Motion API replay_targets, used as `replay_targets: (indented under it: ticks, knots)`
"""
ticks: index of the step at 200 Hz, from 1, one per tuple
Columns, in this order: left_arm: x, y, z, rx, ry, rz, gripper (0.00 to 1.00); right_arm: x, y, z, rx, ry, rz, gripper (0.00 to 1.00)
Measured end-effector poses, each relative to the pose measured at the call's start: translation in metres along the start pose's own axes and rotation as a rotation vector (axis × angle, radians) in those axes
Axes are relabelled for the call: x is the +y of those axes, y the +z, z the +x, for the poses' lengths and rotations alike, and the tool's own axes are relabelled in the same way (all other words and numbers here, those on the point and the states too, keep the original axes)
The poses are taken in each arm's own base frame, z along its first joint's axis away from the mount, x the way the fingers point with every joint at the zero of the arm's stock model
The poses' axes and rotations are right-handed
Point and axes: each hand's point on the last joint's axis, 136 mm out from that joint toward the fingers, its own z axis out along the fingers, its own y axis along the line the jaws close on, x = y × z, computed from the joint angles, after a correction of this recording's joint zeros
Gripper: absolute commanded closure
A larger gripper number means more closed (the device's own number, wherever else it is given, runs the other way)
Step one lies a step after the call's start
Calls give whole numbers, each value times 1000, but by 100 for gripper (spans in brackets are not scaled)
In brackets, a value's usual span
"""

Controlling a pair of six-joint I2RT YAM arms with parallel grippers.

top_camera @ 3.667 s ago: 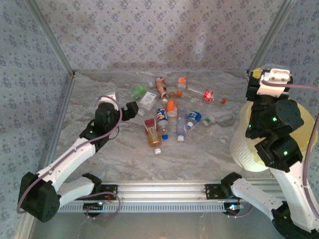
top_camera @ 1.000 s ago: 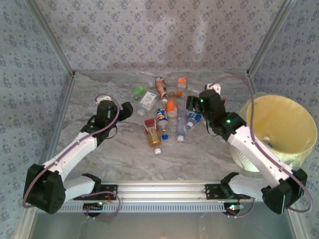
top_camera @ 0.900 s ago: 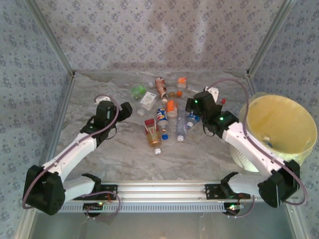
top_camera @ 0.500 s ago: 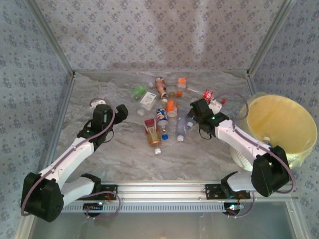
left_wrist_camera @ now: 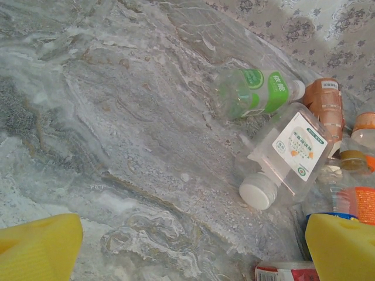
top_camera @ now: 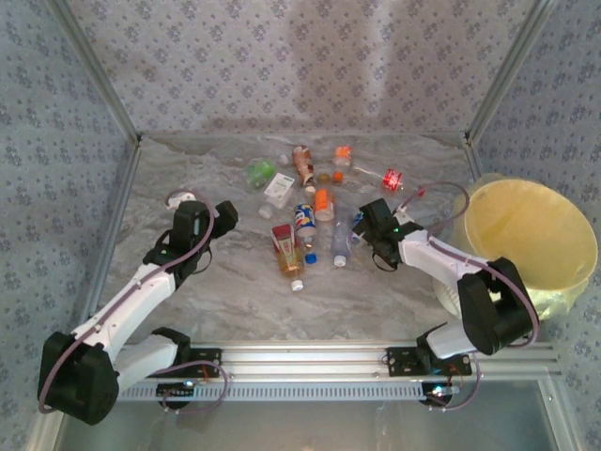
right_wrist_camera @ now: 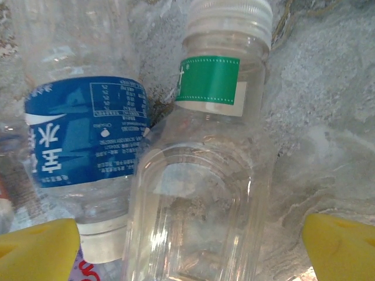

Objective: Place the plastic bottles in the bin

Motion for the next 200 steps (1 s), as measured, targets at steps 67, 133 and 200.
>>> replay_targets:
  ticks: [67, 133, 200]
  knots:
    - [3, 0, 1, 0, 1, -12, 2, -21, 6, 10, 35, -18, 68, 1]
    - [5, 0, 1, 0, -8, -18, 2, -23, 9, 6, 29, -17, 64, 17]
    - [9, 2, 5, 7, -13, -33, 2, -41, 28, 8, 46, -63, 67, 35]
